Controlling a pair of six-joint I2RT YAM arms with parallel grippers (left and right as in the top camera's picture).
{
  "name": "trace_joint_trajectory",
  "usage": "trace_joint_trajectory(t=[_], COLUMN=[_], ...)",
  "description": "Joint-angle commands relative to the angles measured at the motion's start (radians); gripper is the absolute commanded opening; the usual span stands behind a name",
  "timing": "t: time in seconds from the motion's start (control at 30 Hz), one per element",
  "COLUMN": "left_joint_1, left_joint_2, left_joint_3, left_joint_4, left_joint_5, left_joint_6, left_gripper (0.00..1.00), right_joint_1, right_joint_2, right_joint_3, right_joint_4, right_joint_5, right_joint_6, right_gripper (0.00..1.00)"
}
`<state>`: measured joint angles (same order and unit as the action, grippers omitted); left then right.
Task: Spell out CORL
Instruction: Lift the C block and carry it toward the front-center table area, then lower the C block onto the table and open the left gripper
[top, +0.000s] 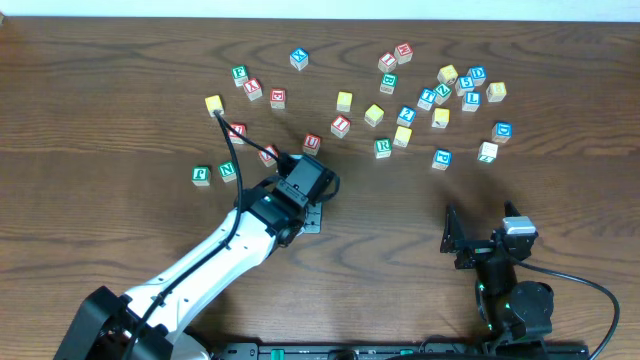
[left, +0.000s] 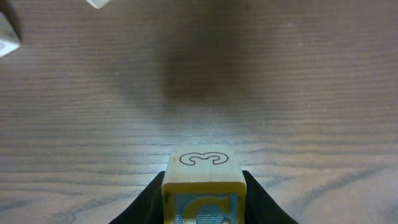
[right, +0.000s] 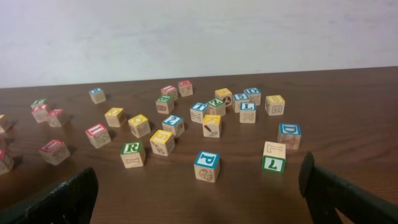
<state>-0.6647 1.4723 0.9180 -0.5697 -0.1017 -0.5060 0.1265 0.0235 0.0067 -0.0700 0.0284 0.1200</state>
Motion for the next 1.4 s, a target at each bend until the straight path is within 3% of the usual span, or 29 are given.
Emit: trace_joint_trajectory(t=[0.0, 0.47, 1.1, 1.37], left_joint_1=[-0.002, -0.002, 0.031, 0.071], left_joint_2=[0.000, 0.175, 0.184, 0.184], left_joint_3=[-0.013, -0.024, -0.024, -0.024], left_joint_4=[0.009, 0.078, 0.071, 0.077], left_joint_5=[-0.072, 0.021, 0.068, 0.068], left_joint_6=[-0.073, -0.045, -0.043, 0.016], left_gripper=[0.08, 0.08, 0.13, 0.14], right_joint_1=[-0.011, -0.011, -0.011, -0.011], right_joint_2=[-0.007, -0.007, -0.007, -0.007], right_joint_3=[-0.002, -0.002, -0.002, -0.002], right_joint_4=[-0.005, -0.005, -0.004, -0.005], right_joint_5=[-0.005, -0.005, -0.005, -0.005], right_joint_6=[-0.013, -0.013, -0.013, -0.013], right_gripper=[0.99, 0.99, 0.99, 0.99])
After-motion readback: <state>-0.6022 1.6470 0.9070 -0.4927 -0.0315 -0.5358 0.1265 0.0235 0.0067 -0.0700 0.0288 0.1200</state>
